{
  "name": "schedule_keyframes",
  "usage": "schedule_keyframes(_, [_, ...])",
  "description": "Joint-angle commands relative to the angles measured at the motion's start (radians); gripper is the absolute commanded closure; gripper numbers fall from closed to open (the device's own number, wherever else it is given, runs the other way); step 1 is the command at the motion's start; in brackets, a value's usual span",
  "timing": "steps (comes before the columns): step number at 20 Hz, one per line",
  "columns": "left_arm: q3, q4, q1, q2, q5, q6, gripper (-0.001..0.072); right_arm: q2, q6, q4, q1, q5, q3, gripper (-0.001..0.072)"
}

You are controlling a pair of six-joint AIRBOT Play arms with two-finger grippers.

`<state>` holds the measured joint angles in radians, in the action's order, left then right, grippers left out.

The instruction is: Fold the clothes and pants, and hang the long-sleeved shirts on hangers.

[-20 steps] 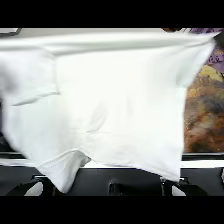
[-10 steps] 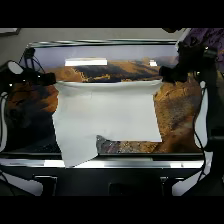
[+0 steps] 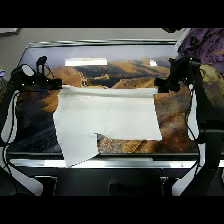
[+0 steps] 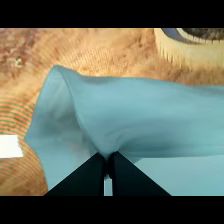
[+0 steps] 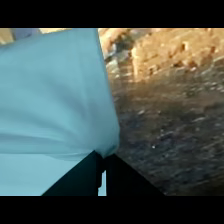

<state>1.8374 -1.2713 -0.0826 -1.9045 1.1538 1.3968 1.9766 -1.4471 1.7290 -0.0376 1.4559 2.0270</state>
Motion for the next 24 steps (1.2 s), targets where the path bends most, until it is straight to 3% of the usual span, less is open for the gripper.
schedule_keyframes(1, [0.003, -0.084, -0.004, 0.029, 0.16, 0.09, 0.0692, 0.005, -0.014, -0.03, 0.001, 0.126, 0.0, 0.0684])
schedule_keyframes(7, [-0.04, -0.118, -0.009, 0.034, 0.392, 0.097, 0.0692, 0.005, -0.023, -0.046, 0.001, 0.195, -0.064, 0.0684])
schedule_keyframes(18, [-0.089, -0.125, -0.009, -0.002, 0.37, 0.107, 0.0685, 0.005, -0.028, -0.029, 0.047, 0.194, -0.198, 0.0679])
schedule_keyframes(19, [-0.088, -0.125, -0.01, -0.004, 0.368, 0.106, 0.0654, 0.005, -0.031, -0.027, 0.048, 0.196, -0.2, 0.0615])
schedule_keyframes(20, [-0.086, -0.125, -0.011, -0.003, 0.367, 0.107, 0.0527, 0.002, -0.036, -0.014, 0.048, 0.207, -0.2, 0.053])
schedule_keyframes(21, [-0.077, -0.125, -0.018, 0.002, 0.372, 0.11, 0.0348, -0.007, -0.052, 0.002, 0.04, 0.223, -0.2, 0.0476])
schedule_keyframes(22, [-0.064, -0.123, -0.034, 0.014, 0.377, 0.131, 0.0231, -0.03, -0.069, 0.029, 0.025, 0.234, -0.2, 0.0461])
schedule_keyframes(24, [-0.059, -0.082, -0.097, 0.068, 0.4, 0.134, 0.0228, -0.109, -0.103, 0.082, -0.036, 0.221, -0.203, 0.0456])
